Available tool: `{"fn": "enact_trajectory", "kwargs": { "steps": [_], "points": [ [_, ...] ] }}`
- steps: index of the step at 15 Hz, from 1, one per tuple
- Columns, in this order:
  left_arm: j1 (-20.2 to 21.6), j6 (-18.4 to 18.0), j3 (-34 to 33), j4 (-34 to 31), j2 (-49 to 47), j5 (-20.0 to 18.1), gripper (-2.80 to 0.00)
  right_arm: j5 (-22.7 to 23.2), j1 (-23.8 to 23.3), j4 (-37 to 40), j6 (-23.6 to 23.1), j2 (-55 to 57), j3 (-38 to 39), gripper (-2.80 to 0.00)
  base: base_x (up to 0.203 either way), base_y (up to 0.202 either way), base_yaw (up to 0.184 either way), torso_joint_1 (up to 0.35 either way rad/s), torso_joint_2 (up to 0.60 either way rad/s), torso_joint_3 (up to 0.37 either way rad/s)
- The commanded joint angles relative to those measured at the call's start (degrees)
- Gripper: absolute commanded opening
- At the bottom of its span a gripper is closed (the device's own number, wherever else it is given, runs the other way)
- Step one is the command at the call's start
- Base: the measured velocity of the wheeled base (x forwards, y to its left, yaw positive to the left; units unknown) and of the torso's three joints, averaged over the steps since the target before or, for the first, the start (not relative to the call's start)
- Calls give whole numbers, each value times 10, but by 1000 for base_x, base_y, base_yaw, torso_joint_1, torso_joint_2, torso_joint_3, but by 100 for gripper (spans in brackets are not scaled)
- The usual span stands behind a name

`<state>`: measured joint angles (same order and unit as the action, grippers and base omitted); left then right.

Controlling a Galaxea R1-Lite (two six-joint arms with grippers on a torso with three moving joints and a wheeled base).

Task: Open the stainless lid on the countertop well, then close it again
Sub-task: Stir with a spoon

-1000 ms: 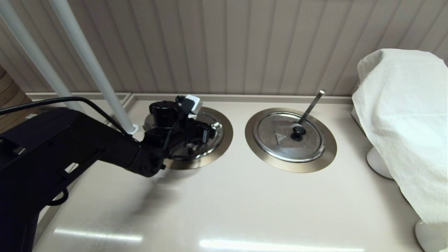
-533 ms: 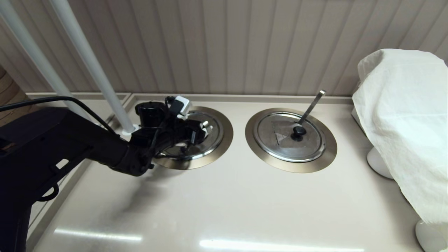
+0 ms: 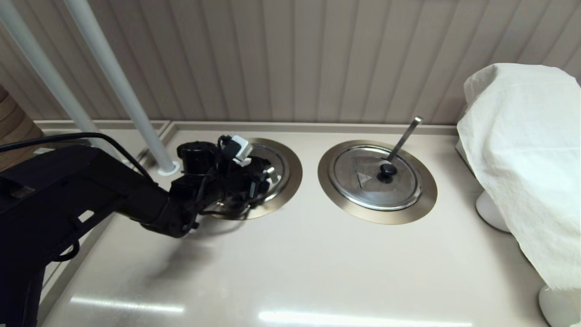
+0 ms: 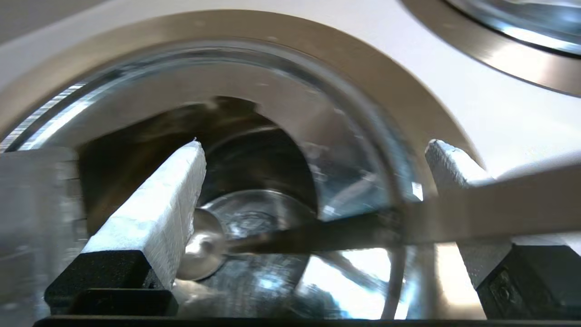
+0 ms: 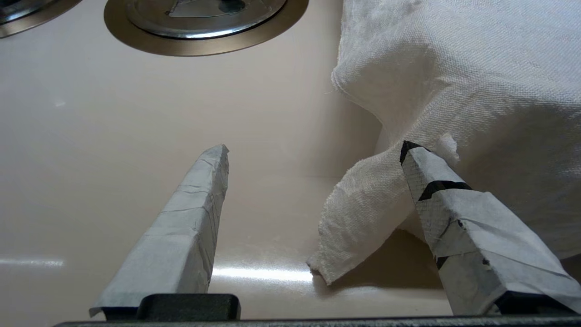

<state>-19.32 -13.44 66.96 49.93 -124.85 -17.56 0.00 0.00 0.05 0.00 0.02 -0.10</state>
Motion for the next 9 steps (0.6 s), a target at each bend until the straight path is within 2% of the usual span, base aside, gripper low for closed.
{"fn": "enact_trajectory", "kwargs": {
  "steps": [1,4,8,9],
  "points": [
    [0,-2,-31,-1,32,-50,0,0,0,0,0,0,0,0,0,0,0,0,0,0],
    [14,-2,-26,-2,34,-53,0,0,0,0,0,0,0,0,0,0,0,0,0,0],
    [79,-28,-27,-2,37,-57,0,0,0,0,0,1,0,0,0,0,0,0,0,0],
    [92,-30,-46,-1,40,-67,0,0,0,0,0,0,0,0,0,0,0,0,0,0]
  ]
}}
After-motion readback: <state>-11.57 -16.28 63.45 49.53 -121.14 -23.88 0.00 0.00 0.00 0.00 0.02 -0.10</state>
